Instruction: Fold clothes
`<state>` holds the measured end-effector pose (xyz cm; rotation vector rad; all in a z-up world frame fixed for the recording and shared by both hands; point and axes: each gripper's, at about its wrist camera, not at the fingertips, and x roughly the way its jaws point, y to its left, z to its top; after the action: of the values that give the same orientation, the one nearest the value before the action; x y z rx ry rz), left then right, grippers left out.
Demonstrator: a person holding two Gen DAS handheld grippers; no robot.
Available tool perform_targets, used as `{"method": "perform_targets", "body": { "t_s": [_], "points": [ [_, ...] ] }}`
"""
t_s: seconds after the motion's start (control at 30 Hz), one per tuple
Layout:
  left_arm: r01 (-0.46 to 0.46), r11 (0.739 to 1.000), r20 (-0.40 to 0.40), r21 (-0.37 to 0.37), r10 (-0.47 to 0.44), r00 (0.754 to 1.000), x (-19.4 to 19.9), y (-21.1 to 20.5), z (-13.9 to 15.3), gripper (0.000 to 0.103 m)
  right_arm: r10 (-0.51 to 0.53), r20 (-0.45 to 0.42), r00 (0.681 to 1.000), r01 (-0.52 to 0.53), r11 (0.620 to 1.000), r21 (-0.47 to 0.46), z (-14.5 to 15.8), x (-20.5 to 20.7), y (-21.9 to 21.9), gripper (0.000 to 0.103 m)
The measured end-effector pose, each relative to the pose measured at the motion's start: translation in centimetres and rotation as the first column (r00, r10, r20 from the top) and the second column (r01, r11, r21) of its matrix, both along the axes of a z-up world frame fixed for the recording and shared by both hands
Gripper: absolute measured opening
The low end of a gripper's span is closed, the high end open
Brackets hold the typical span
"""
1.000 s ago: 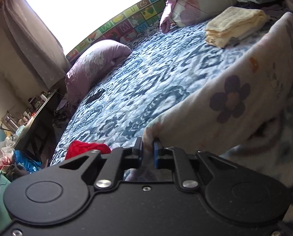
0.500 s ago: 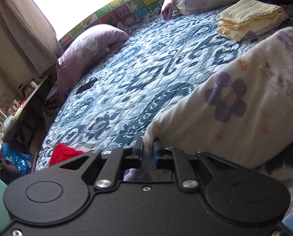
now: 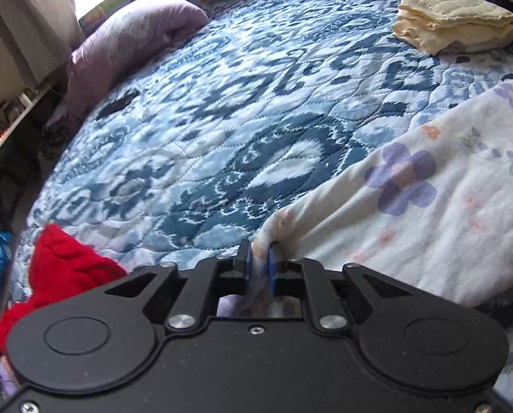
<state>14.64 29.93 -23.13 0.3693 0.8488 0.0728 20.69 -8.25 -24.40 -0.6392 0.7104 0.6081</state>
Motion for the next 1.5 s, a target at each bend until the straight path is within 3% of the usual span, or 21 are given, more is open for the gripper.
{"method": "perform_targets", "body": {
  "t_s": [0.1, 0.23, 0.3, 0.33, 0.5, 0.6, 0.67, 0.73, 0.83, 0.87, 0.9, 1.03, 1.13, 1.2, 1.3, 1.37, 1.43, 1.5],
  "points": [
    [-0.007, 1.0, -0.014, -0.015, 0.006, 1.0, 0.5, 0.3, -0.5, 0.011, -0.014, -0.003, 1.0, 0.014, 1.0, 0.001, -0.5, 0.2, 0.2, 0.003],
    [-0.08, 0.997, 0.043, -0.014, 0.081, 0.996, -0.3, 1.7, 1.2, 0.034, -0.046, 0.011, 0.999, 0.047, 0.998, -0.03, -0.1, 0.3, 0.6, 0.006],
    [-0.169, 0.986, 0.121, -0.009, 0.169, 0.978, -1.9, 3.1, 3.1, 0.032, -0.083, 0.055, 0.995, 0.085, 0.996, -0.037, 0.9, 0.0, 0.4, 0.028],
    [-0.208, 0.978, 0.145, 0.001, 0.206, 0.968, -2.9, 3.8, 3.9, 0.032, -0.107, 0.08, 0.991, 0.109, 0.994, -0.024, 1.7, -0.3, 0.0, 0.031],
    [-0.294, 0.955, 0.208, -0.037, 0.295, 0.933, -7.4, 4.8, 6.1, 0.031, -0.159, 0.114, 0.981, 0.144, 0.981, 0.128, 5.1, -2.7, -1.9, 0.031],
    [-0.24, 0.966, 0.211, -0.095, 0.255, 0.944, -8.1, 3.0, 5.6, 0.03, -0.167, 0.07, 0.983, 0.153, 0.974, 0.169, 4.4, -3.2, -1.4, 0.031],
    [-0.185, 0.967, 0.194, -0.174, 0.218, 0.956, -7.6, 1.7, 4.6, 0.03, -0.175, 0.033, 0.984, 0.166, 0.968, 0.189, 3.6, -3.3, -1.0, 0.031],
    [-0.15, 0.956, 0.176, -0.253, 0.198, 0.964, -6.7, 0.6, 3.4, 0.03, -0.182, -0.005, 0.983, 0.179, 0.962, 0.207, 2.8, -3.4, -0.6, 0.031],
    [-0.154, 0.938, 0.127, -0.312, 0.201, 0.971, -4.9, -0.1, 0.8, 0.03, -0.19, -0.063, 0.98, 0.2, 0.951, 0.234, 1.5, -3.5, 0.1, 0.032],
    [-0.172, 0.93, 0.098, -0.326, 0.214, 0.972, -4.3, -0.1, -0.4, 0.03, -0.193, -0.082, 0.978, 0.207, 0.948, 0.243, 1.1, -3.5, 0.3, 0.038],
    [-0.174, 0.929, 0.09, -0.326, 0.213, 0.973, -4.0, -0.1, -1.5, 0.03, -0.2, -0.104, 0.974, 0.22, 0.942, 0.253, 0.6, -3.4, 0.3, 0.044],
    [-0.179, 0.937, 0.09, -0.299, 0.214, 0.973, -3.6, -0.6, -1.7, 0.033, -0.247, -0.245, 0.937, 0.324, 0.876, 0.357, -0.6, -1.5, -1.7, 0.048],
    [-0.188, 0.938, 0.057, -0.29, 0.214, 0.975, -3.2, -0.6, -1.3, 0.034, -0.24, -0.228, 0.943, 0.306, 0.898, 0.318, -0.6, -1.3, -0.9, 0.051],
    [-0.217, 0.93, 0.07, -0.297, 0.247, 0.966, -4.2, -0.5, 0.3, 0.035, -0.265, -0.226, 0.937, 0.325, 0.9, 0.292, -0.1, -1.1, -0.6, 0.061],
    [-0.247, 0.909, 0.112, -0.336, 0.299, 0.948, -6.7, -0.2, 2.9, 0.036, -0.307, -0.225, 0.925, 0.371, 0.86, 0.351, 1.7, -2.4, -1.8, 0.061],
    [-0.269, 0.879, 0.126, -0.394, 0.341, 0.932, -8.9, 0.5, 3.6, 0.043, -0.328, -0.227, 0.917, 0.395, 0.825, 0.404, 3.0, -3.7, -2.8, 0.06],
    [-0.288, 0.837, 0.12, -0.466, 0.382, 0.917, -10.8, 1.3, 3.8, 0.049, -0.336, -0.237, 0.911, 0.409, 0.807, 0.427, 3.1, -5.1, -3.6, 0.06],
    [-0.3, 0.778, 0.088, -0.553, 0.412, 0.907, -12.3, 2.2, 3.2, 0.055, -0.351, -0.267, 0.898, 0.438, 0.779, 0.449, 2.9, -6.3, -4.6, 0.061]
  ]
}}
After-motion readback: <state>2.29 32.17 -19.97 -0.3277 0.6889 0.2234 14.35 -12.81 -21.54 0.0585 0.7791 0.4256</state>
